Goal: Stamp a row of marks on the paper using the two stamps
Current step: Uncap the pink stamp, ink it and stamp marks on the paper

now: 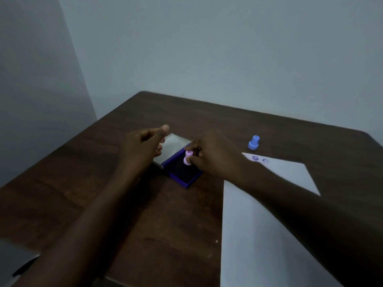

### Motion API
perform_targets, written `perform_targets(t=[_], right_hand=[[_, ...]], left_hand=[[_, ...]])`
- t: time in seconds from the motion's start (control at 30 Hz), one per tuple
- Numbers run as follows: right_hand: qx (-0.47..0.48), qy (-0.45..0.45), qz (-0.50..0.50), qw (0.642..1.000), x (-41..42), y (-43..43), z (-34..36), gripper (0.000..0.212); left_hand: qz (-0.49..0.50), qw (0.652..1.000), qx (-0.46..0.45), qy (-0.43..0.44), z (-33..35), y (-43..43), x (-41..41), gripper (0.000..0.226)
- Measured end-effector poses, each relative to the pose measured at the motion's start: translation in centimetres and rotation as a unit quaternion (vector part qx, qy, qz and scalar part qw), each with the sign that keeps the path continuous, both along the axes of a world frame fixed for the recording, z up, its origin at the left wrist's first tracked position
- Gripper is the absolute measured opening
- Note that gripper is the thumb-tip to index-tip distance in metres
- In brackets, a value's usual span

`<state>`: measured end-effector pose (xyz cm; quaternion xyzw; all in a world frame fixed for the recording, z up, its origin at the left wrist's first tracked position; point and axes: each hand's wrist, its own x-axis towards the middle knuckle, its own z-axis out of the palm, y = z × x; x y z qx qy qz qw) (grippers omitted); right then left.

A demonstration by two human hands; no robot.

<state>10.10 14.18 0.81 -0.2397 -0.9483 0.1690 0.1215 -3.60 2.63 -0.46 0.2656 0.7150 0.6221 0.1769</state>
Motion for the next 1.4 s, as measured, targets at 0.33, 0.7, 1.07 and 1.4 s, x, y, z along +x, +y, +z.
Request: perform_targets(t=[0.33,0.7,1.07,1.4], right_hand=[[-0.378,0.255,-0.156,0.876,6.4,2.4,1.6,0.027],[-0.341,0.265,-0.260,0.864,18.3,8.5,4.2,0.022],[-0.197,0.216,-0.260,0.920,18.0,9.0,1.4,0.017],[-0.140,0.184,-0.246,0.941,17.3,9.1,-1.0,0.012]], left_hand=[[-0.054,0.998,-0.029,-0.008,0.1,-0.3,1.1,0.032],[-0.194,0.978,-0.048,0.066,2.0,1.7,4.5,0.015],[-0.278,0.954,-0.050,0.096,1.4,6.3,9.5,0.016],[-0.325,0.941,-0.074,0.062,-0.8,6.3,9.8,0.015]])
